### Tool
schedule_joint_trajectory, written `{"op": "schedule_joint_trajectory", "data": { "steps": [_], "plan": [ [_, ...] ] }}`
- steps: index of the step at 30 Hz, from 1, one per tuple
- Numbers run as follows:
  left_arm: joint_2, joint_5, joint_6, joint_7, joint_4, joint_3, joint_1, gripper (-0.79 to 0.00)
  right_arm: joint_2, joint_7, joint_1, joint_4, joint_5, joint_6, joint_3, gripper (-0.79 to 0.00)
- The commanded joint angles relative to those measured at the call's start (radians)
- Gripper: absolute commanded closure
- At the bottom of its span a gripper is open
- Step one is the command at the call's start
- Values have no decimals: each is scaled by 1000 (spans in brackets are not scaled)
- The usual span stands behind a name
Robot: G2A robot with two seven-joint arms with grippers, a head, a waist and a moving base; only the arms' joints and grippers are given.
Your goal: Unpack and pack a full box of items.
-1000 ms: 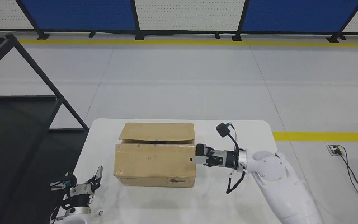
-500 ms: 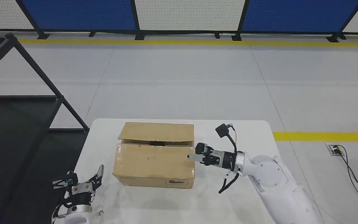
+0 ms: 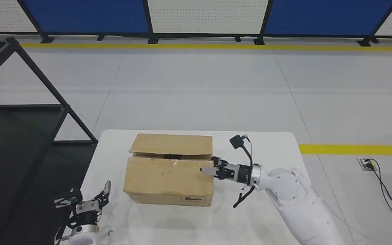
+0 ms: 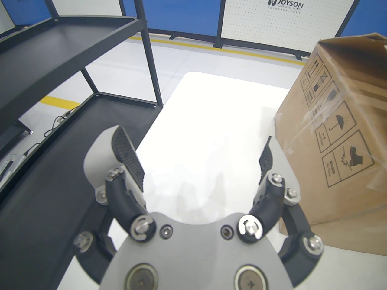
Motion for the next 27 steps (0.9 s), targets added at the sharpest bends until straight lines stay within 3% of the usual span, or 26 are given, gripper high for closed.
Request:
{"op": "schedule_joint_trajectory", "data": {
  "steps": [1, 3, 5, 6, 10, 13, 27],
  "plan": [
    [-1, -2, 1, 2, 1, -2, 1, -785, -1, 29, 12, 13, 23, -23, -7, -785],
    [-2, -3, 2, 3, 1, -3, 3, -785, -1, 56, 18, 19, 42, -51, -12, -785],
    [-3, -3, 2, 5, 0, -3, 5, -785, 1, 67, 18, 20, 39, -73, -12, -391],
    [-4, -3, 2, 4, 1, -3, 6, -785, 3, 69, 15, 16, 30, -80, -11, -320],
    [-6, 2, 1, 6, -2, 0, 8, -785, 11, 31, -12, -23, -62, -70, -5, -209],
    [-7, 9, 1, 6, -5, 1, 9, -785, 17, -24, -45, -64, -124, -52, 6, -25],
    [-14, 32, -2, 2, -5, 10, 3, -785, 53, -105, -207, -259, -239, -31, 93, 0]
  ]
}}
